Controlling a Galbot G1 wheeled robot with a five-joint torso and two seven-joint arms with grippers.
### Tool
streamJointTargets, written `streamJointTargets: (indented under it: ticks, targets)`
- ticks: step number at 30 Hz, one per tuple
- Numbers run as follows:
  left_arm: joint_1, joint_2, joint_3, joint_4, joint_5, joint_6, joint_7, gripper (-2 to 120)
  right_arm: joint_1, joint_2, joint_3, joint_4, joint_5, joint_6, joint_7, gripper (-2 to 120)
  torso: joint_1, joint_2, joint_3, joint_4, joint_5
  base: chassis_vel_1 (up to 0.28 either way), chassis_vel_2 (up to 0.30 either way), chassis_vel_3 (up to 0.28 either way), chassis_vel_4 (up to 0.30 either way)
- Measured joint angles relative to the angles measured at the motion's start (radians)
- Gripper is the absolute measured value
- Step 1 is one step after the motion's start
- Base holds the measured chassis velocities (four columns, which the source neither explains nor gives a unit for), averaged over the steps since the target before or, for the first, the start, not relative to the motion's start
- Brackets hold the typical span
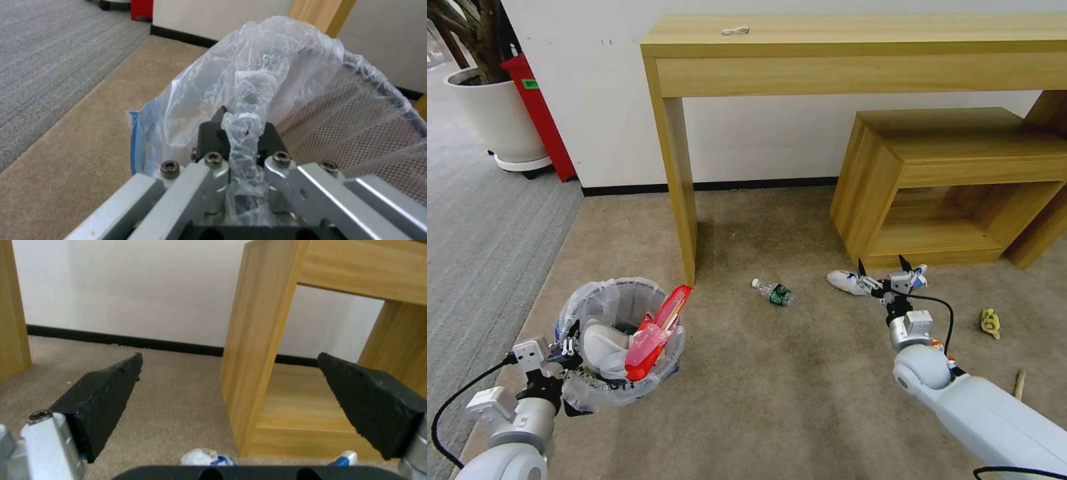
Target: Pick up the trash bin and place the garbage on the floor into it.
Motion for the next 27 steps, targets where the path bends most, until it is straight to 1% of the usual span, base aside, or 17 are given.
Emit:
streamJointTargets:
  ticks: [10,25,27]
  targets:
    - [0.005,0.02,-0.009,-0.007,-0.028,-0.006,0.023,3,-0.011,0.02,0.001,0.009,-0.017,0.002,-0.017,100,0.0,0.0,0.0,0.0001,-0.0001,0.0,0.0,0.0,0.0]
    - [-0.002,0.02,-0.008,0.0,-0.032,-0.002,0.02,3,-0.004,0.031,-0.016,-0.002,-0.025,0.007,-0.031,100,0.0,0.004,0.003,0.0001,-0.0007,0.0,0.0,0.0,0.0]
    - [-0.002,0.017,-0.006,0.002,-0.032,-0.002,0.014,3,0.004,0.038,-0.021,-0.016,-0.039,0.034,-0.052,100,0.001,0.005,0.003,0.0001,-0.0008,0.0,0.0,0.0,0.0]
